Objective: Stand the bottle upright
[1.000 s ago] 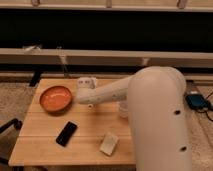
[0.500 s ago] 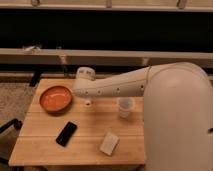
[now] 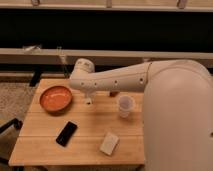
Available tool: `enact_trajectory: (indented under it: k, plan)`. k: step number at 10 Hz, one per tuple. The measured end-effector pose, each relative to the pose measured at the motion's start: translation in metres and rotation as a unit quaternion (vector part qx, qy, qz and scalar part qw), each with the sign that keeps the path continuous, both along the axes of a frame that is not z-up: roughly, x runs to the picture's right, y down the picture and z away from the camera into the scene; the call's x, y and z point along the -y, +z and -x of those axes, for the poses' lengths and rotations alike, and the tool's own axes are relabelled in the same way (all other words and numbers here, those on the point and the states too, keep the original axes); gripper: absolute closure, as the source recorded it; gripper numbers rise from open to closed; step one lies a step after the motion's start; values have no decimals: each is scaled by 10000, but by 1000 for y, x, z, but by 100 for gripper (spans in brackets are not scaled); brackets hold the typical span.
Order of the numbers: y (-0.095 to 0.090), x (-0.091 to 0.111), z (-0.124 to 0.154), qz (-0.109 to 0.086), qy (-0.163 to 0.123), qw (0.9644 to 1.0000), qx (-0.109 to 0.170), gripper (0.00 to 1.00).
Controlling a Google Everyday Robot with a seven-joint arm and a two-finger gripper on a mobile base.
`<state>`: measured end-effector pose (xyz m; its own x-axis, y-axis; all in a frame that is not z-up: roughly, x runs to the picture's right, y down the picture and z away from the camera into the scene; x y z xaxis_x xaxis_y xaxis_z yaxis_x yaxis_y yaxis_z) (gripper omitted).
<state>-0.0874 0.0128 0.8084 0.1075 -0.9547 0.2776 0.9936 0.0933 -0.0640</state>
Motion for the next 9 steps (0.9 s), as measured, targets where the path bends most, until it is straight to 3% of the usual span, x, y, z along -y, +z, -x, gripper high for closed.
enact_trajectory:
  k: [4,5,7,8,9]
  plan:
    - [0,6,-9,455,271,9980,-346,100]
    - [2,10,-14,654,561,9952,-468,100]
    - [6,16,-19,941,1101,9876,-606,100]
    - [9,20,-20,1067,1421,9815,-714,100]
    - [12,24,-21,1162,1830,9723,-877,100]
